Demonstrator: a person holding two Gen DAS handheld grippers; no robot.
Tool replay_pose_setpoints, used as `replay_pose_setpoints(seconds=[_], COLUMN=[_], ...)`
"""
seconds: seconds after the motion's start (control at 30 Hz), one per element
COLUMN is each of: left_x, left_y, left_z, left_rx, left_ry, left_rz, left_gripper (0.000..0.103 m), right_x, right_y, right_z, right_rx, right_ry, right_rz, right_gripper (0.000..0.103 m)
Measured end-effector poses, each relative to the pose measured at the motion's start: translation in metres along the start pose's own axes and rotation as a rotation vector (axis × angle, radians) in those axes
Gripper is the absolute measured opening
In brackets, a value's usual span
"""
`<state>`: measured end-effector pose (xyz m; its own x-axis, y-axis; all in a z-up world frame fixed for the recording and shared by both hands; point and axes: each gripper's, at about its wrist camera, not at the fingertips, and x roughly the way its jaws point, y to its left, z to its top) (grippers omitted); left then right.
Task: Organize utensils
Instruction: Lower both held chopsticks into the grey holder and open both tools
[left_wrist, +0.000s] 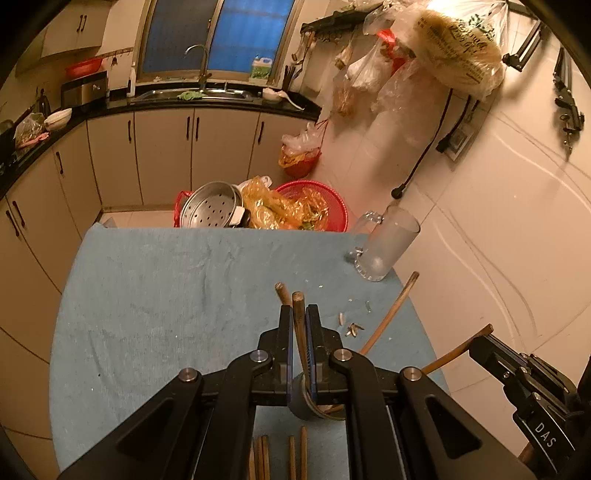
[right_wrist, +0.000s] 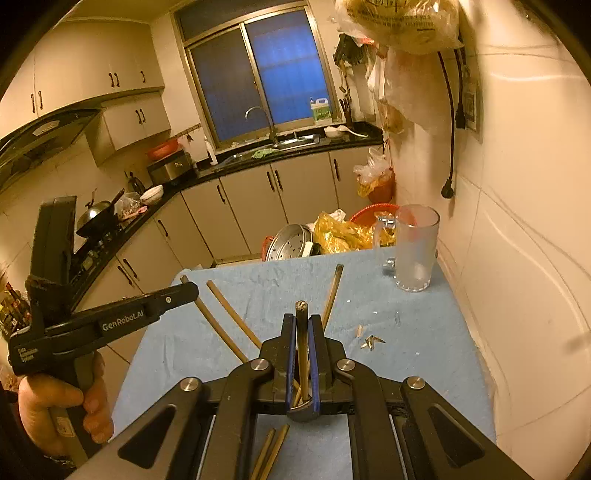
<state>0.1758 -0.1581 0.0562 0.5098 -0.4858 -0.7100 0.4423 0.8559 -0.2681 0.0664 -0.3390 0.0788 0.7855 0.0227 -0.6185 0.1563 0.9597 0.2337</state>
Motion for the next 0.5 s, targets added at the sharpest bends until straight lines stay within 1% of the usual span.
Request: replay_pose_setpoints(seconds=[0.23, 0.33, 0.43, 0.5], left_x=[0.009, 0.010, 0.009, 0.005], left_y=[0.002, 0.002, 0.003, 0.004], left_z=[-0.005, -0.007, -0.006, -0.006], left_rx=[-0.004, -0.005, -0.011, -0.013], left_ry=[0.030, 0.037, 0.037, 0.030], left_rz=[0.013, 0.011, 0.012, 0.008], left_gripper=[0.007, 0.007, 0.014, 0.026], right_x=[0.013, 0.012, 0.012, 0.011], right_y=[0.001, 0.002, 0.001, -0.001], right_z=[-0.005, -0.005, -0.005, -0.005], right_rx=[-0.008, -0.005, 0.010, 0.024], right_ry=[0.033, 0.028, 0.032, 0.037], right_rz=[-0.004, -0.009, -0.016, -0.029], right_gripper=[0.008, 0.009, 0.011, 0.015])
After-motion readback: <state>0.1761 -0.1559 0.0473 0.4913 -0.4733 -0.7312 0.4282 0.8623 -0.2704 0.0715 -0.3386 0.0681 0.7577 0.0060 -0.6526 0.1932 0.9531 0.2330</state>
